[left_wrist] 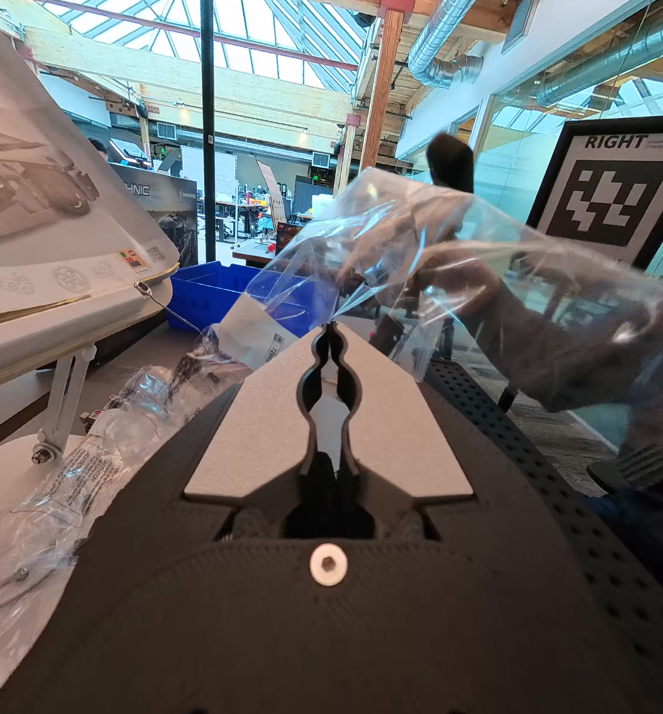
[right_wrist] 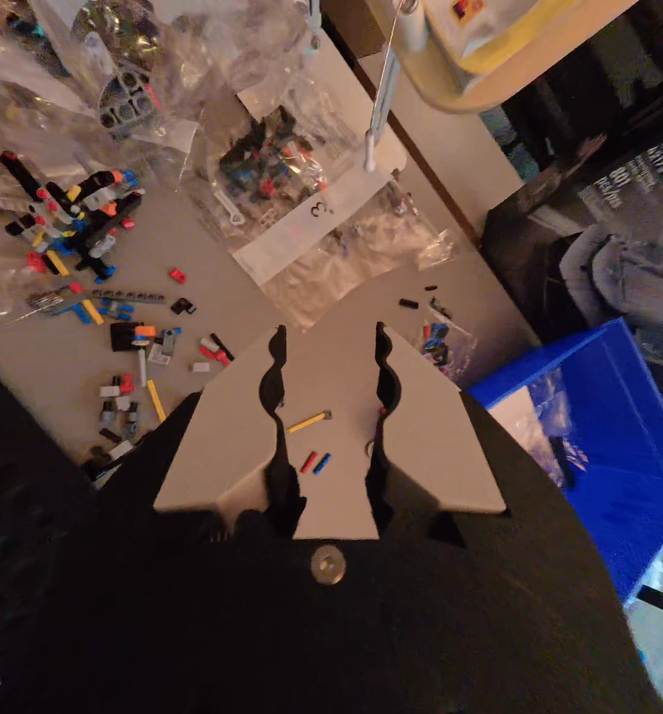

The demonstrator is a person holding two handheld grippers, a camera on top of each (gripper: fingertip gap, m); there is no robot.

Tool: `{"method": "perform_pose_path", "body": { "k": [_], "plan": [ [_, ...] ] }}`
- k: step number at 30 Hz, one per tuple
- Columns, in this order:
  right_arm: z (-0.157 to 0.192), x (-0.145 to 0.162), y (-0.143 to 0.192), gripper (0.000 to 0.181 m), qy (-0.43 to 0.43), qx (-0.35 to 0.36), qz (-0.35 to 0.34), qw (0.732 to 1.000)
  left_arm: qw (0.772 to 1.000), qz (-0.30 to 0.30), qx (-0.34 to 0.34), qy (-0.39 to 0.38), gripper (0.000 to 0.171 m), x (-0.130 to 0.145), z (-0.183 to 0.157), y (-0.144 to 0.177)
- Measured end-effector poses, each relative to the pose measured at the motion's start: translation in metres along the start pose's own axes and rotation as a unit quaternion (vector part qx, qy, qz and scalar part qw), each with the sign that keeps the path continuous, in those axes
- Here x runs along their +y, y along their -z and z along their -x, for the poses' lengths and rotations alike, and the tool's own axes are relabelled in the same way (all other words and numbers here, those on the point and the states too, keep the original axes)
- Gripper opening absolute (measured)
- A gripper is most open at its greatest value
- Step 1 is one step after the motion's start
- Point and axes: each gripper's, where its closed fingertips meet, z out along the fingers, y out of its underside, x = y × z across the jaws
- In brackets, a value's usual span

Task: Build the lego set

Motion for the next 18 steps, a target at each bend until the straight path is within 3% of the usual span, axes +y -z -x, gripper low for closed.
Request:
{"method": "perform_pose_path", "body": {
  "k": [3,6,9,12,14,16,18],
  "plan": [
    [0.013,0.030,-0.003,0.047,-0.035,-0.032,0.023,0.999,1.000,-0.009,0.003,0.001,0.000,-0.002,-0.001,0.001],
    [0.011,0.060,-0.005,0.051,-0.081,-0.038,0.054,0.995,0.998,-0.066,0.005,0.016,0.000,-0.020,0.001,0.010],
    [0.011,0.068,-0.002,0.049,-0.111,-0.040,0.042,0.992,0.980,-0.184,-0.019,0.077,0.000,-0.041,0.027,0.040],
    [0.014,0.072,-0.003,0.048,-0.109,-0.039,0.048,0.992,0.979,-0.159,-0.080,0.101,0.000,-0.020,0.053,0.044],
    [0.016,0.073,-0.003,0.049,-0.110,-0.045,0.053,0.992,0.979,-0.179,-0.041,0.089,0.000,-0.033,0.038,0.040],
    [0.014,0.076,-0.002,0.049,-0.108,-0.039,0.057,0.992,0.988,-0.127,-0.054,0.072,0.000,-0.025,0.037,0.031],
    [0.013,0.079,0.000,0.050,-0.107,-0.041,0.060,0.992,0.989,-0.116,-0.046,0.077,0.000,-0.023,0.033,0.027]
  ]
}}
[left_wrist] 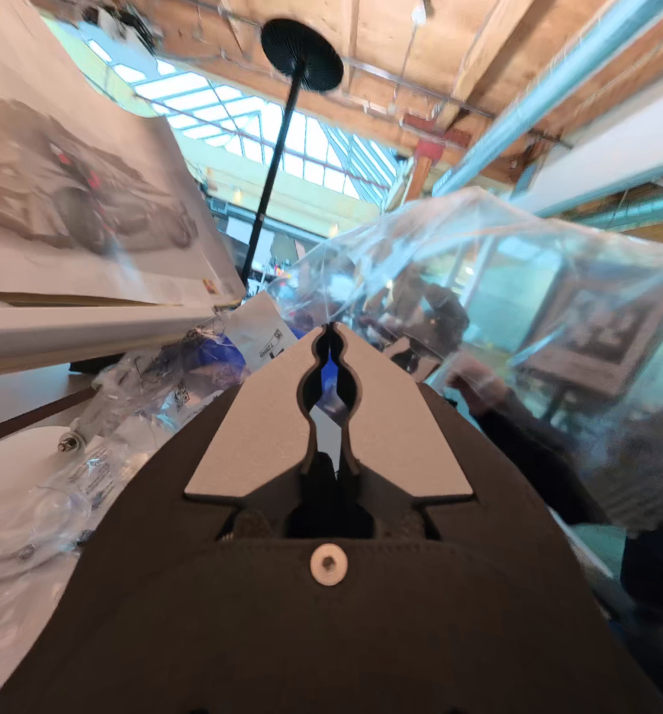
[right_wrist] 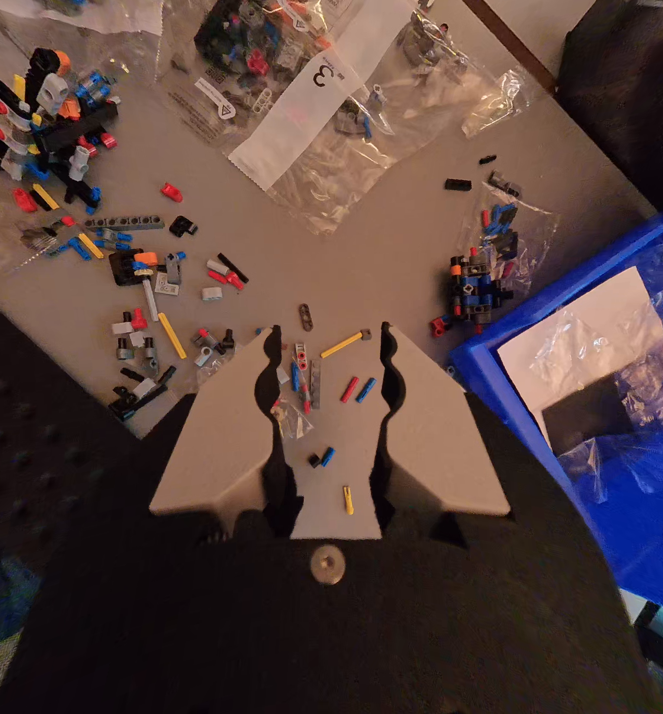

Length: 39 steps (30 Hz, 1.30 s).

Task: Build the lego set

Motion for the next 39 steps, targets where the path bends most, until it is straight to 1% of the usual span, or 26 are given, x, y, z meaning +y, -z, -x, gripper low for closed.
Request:
{"method": "perform_pose_path", "body": {
  "k": [2,4,6,7,9,11,13,14,16,18,20,24,27,29,30,32,34,36,38,39],
  "plan": [
    [-0.002,0.004,0.002,0.051,-0.012,-0.001,0.004,1.000,1.000,0.013,0.003,-0.013,0.000,0.003,-0.003,-0.003],
    [-0.001,0.013,0.001,0.057,-0.020,-0.016,0.016,1.000,1.000,-0.013,0.012,-0.008,0.000,-0.005,-0.006,-0.001],
    [-0.006,0.028,-0.001,0.057,-0.040,-0.010,0.045,0.998,1.000,-0.009,0.008,-0.011,0.000,-0.004,-0.005,-0.001],
    [-0.003,0.037,-0.003,0.057,-0.052,-0.024,0.065,0.996,1.000,-0.006,0.004,-0.006,0.000,-0.001,-0.002,-0.001],
    [0.000,0.053,-0.011,0.057,-0.064,-0.042,0.091,0.993,1.000,-0.012,0.013,0.016,0.000,0.001,-0.001,-0.001],
    [-0.009,0.071,-0.021,0.058,-0.079,-0.018,0.130,0.988,1.000,-0.003,0.013,0.015,0.000,0.004,-0.002,-0.005],
    [-0.008,0.075,-0.034,0.060,-0.091,-0.028,0.129,0.987,1.000,0.014,0.015,0.007,0.000,0.008,-0.005,-0.010],
    [-0.006,0.078,-0.041,0.064,-0.100,-0.034,0.133,0.985,1.000,0.021,0.016,0.004,0.000,0.010,-0.007,-0.012],
    [0.002,0.087,-0.051,0.070,-0.090,-0.058,0.160,0.981,0.999,0.032,0.017,0.000,0.000,0.013,-0.010,-0.015],
    [0.004,0.087,-0.059,0.066,-0.091,-0.063,0.158,0.981,0.999,0.039,0.017,-0.002,0.000,0.015,-0.010,-0.016],
    [0.003,0.086,-0.059,0.051,-0.080,-0.054,0.158,0.983,0.999,0.041,0.016,-0.002,0.000,0.016,-0.010,-0.016],
    [0.001,0.086,-0.061,0.040,-0.072,-0.046,0.160,0.983,0.999,0.041,0.017,0.005,0.000,0.018,-0.007,-0.016],
    [0.005,0.080,-0.058,0.008,-0.077,-0.072,0.137,0.985,0.999,0.041,0.018,0.006,0.000,0.019,-0.007,-0.016],
    [0.000,0.081,-0.059,0.010,-0.074,-0.061,0.138,0.986,0.999,0.041,0.018,0.004,0.000,0.018,-0.008,-0.016],
    [-0.004,0.081,-0.059,0.016,-0.075,-0.051,0.138,0.986,0.999,0.041,0.018,0.005,0.000,0.018,-0.008,-0.015],
    [-0.008,0.082,-0.060,0.041,-0.090,-0.049,0.143,0.984,0.999,0.040,0.018,0.005,0.000,0.017,-0.008,-0.014],
    [-0.003,0.083,-0.063,0.043,-0.088,-0.064,0.151,0.983,0.999,0.040,0.018,0.006,0.000,0.017,-0.008,-0.014],
    [-0.006,0.083,-0.064,0.033,-0.070,-0.050,0.156,0.984,0.999,0.041,0.019,0.007,0.000,0.018,-0.008,-0.014],
    [-0.005,0.081,-0.065,0.012,-0.056,-0.050,0.152,0.986,0.999,0.041,0.019,0.007,0.000,0.018,-0.008,-0.014],
    [-0.005,0.080,-0.066,0.010,-0.059,-0.048,0.147,0.986,0.999,0.042,0.020,0.008,0.000,0.018,-0.008,-0.014]
  ]
}}
